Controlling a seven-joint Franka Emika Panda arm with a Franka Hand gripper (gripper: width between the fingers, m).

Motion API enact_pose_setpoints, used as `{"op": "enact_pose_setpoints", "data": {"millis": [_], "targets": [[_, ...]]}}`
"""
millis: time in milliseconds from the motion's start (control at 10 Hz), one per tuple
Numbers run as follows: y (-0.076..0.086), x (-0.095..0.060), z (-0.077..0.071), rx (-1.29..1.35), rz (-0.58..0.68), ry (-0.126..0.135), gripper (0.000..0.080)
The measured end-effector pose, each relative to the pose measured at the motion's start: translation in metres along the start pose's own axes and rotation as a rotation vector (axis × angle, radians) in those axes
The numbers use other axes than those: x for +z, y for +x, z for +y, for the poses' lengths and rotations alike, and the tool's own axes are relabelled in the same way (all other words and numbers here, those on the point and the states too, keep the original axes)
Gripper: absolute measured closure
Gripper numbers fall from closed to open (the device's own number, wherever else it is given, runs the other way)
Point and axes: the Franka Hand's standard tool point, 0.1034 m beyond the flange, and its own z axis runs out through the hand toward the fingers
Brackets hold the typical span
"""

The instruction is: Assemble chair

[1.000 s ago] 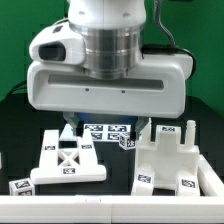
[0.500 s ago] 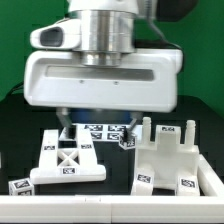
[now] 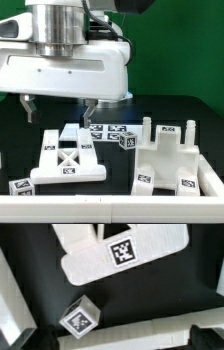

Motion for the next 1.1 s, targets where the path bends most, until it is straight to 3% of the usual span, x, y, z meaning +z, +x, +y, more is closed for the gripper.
{"op": "enact_pose_setpoints", "data": {"millis": [200,300,500,600,800,1100], "targets": [[0.0,0.001,0.001,0.037,-0.002,0.002,0.015],[-0.002,0.006,0.009,0.208,-0.01,0.006,0.015],[-0.021,0.019,0.035,0.492,-0.045,0.013,0.015],[-0.029,0.025,0.037,0.562,-0.062,0.015,0.015],[-0.029,0.026,0.026,0.674,-0.062,0.019,0.015],[-0.03,0.027,0.024,0.851,-0.069,0.026,0.015]]}}
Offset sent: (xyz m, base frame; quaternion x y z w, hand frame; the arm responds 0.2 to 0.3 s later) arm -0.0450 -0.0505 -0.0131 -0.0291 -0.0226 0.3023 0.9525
